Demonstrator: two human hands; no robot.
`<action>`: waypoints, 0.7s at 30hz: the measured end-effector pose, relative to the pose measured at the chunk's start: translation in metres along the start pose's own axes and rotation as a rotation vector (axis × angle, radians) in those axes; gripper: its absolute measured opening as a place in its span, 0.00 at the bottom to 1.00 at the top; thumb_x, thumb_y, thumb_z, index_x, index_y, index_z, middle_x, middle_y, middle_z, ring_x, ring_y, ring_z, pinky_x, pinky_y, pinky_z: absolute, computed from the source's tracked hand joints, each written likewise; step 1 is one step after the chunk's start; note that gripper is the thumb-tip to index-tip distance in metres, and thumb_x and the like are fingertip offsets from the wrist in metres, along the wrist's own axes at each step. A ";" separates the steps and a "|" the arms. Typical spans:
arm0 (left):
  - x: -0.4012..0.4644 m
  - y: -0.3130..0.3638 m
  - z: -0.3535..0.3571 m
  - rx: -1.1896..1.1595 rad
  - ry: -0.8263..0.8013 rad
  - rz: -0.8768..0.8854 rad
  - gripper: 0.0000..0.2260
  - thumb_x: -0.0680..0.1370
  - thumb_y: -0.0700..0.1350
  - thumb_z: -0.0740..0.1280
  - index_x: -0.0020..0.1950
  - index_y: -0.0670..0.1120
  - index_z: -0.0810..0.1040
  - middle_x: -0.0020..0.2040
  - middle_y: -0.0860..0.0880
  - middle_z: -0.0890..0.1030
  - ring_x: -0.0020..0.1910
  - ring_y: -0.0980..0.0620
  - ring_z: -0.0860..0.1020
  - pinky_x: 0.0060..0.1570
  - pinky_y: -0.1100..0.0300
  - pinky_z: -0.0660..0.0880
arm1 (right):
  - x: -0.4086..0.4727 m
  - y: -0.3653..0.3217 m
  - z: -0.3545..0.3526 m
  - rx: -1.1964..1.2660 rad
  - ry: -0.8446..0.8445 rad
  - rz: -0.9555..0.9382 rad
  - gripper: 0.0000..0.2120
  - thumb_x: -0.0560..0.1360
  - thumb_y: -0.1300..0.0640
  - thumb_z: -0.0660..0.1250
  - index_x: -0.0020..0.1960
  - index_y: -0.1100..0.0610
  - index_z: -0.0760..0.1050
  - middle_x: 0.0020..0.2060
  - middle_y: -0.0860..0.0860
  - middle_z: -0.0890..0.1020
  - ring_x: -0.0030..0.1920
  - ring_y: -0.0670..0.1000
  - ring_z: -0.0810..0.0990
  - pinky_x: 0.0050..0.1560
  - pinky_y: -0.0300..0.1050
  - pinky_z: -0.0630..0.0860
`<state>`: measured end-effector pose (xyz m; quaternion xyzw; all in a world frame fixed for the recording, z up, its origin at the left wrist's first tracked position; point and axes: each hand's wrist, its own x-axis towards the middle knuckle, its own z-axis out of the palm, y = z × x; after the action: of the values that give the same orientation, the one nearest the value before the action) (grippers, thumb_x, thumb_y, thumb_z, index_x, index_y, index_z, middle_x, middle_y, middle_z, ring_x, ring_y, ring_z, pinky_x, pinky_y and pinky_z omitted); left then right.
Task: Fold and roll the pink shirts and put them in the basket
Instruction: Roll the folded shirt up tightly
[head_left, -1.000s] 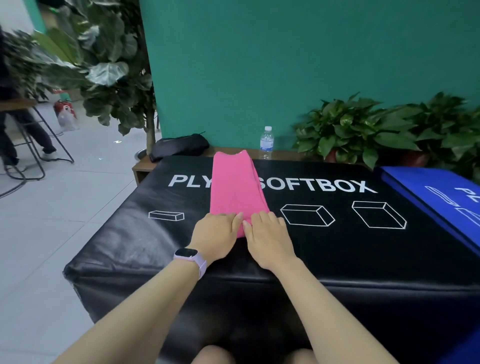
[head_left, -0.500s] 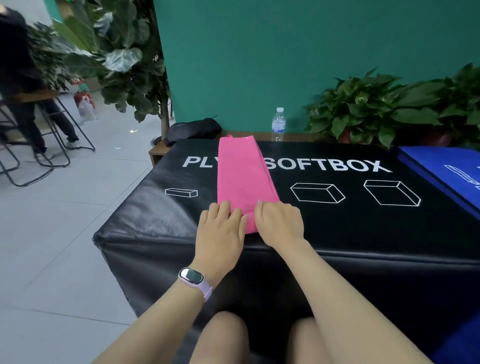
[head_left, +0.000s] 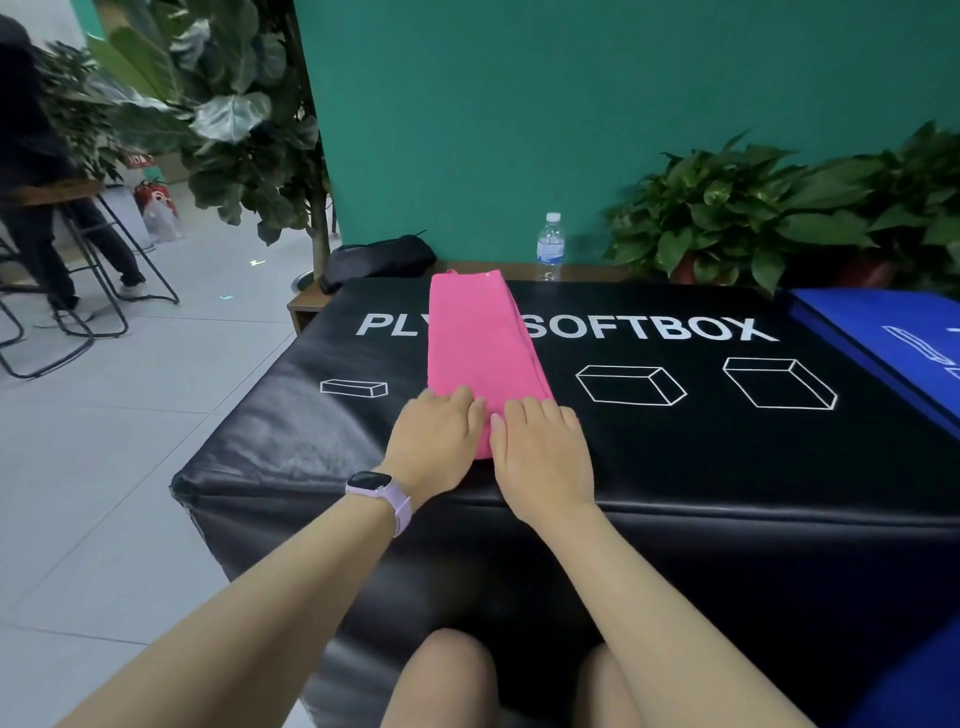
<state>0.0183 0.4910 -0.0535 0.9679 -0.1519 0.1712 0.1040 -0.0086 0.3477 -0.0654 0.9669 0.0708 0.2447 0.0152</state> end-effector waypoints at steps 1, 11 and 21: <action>-0.004 0.003 0.002 0.033 0.076 -0.037 0.14 0.81 0.45 0.43 0.46 0.47 0.67 0.43 0.49 0.68 0.41 0.45 0.65 0.43 0.49 0.67 | 0.005 0.001 -0.002 -0.019 -0.025 -0.030 0.24 0.85 0.51 0.40 0.52 0.55 0.74 0.45 0.51 0.79 0.47 0.56 0.76 0.54 0.53 0.70; -0.008 0.003 0.010 0.135 0.261 -0.079 0.11 0.80 0.47 0.49 0.41 0.49 0.65 0.38 0.50 0.71 0.37 0.48 0.62 0.40 0.54 0.56 | 0.041 0.009 0.004 -0.100 -0.130 -0.215 0.18 0.84 0.61 0.47 0.58 0.58 0.76 0.35 0.48 0.72 0.34 0.55 0.72 0.35 0.49 0.68; 0.019 -0.009 0.007 0.352 -0.047 0.063 0.09 0.78 0.38 0.53 0.47 0.44 0.73 0.40 0.48 0.69 0.40 0.45 0.67 0.44 0.50 0.70 | 0.039 0.007 0.006 -0.006 -0.101 -0.123 0.28 0.84 0.52 0.33 0.57 0.56 0.72 0.50 0.52 0.78 0.53 0.56 0.73 0.54 0.51 0.66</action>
<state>0.0404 0.4929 -0.0548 0.9696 -0.1524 0.1758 -0.0758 0.0285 0.3466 -0.0519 0.9718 0.1285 0.1945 0.0368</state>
